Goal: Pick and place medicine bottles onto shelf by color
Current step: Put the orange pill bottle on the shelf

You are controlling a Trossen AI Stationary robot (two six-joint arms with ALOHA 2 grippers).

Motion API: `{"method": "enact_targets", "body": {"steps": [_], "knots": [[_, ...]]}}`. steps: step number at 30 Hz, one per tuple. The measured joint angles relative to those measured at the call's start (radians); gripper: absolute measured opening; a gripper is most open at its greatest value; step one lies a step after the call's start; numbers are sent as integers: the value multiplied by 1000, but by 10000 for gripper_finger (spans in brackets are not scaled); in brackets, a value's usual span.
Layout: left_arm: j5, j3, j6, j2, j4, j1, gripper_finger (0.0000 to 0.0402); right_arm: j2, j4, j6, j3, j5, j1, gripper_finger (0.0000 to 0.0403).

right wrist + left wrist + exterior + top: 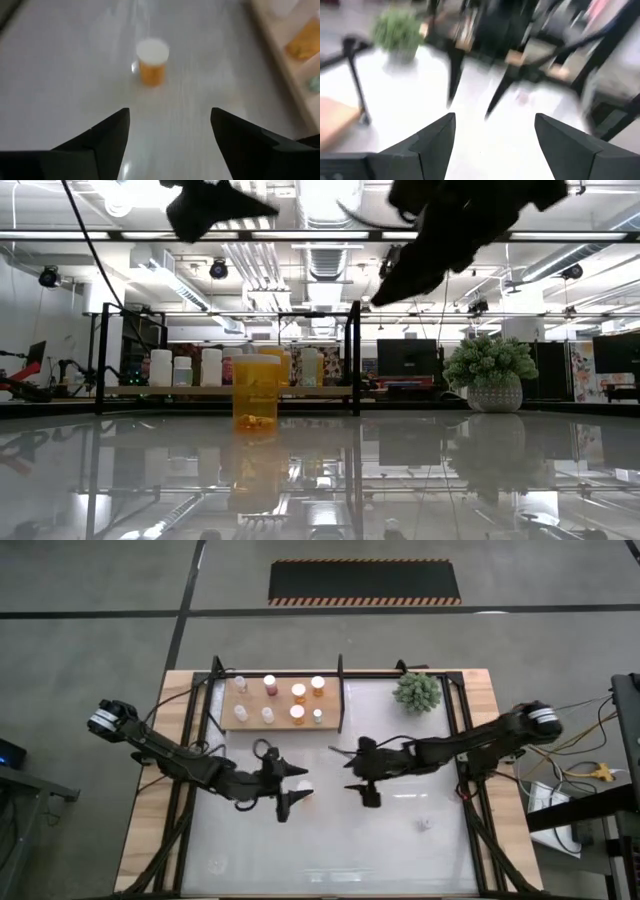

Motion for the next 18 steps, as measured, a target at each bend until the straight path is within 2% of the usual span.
{"method": "enact_targets", "body": {"steps": [4,11,14,18], "knots": [[2,121,-75,102,-265,14,256,-119,157,12,-130,0,0,265],[41,374,-83,301,-742,41,256,-233,327,13,-274,0,0,266],[95,427,-71,366,-826,68,256,-248,373,19,-306,0,0,263],[221,448,-68,403,-837,110,256,-247,382,25,-325,0,0,264]]}}
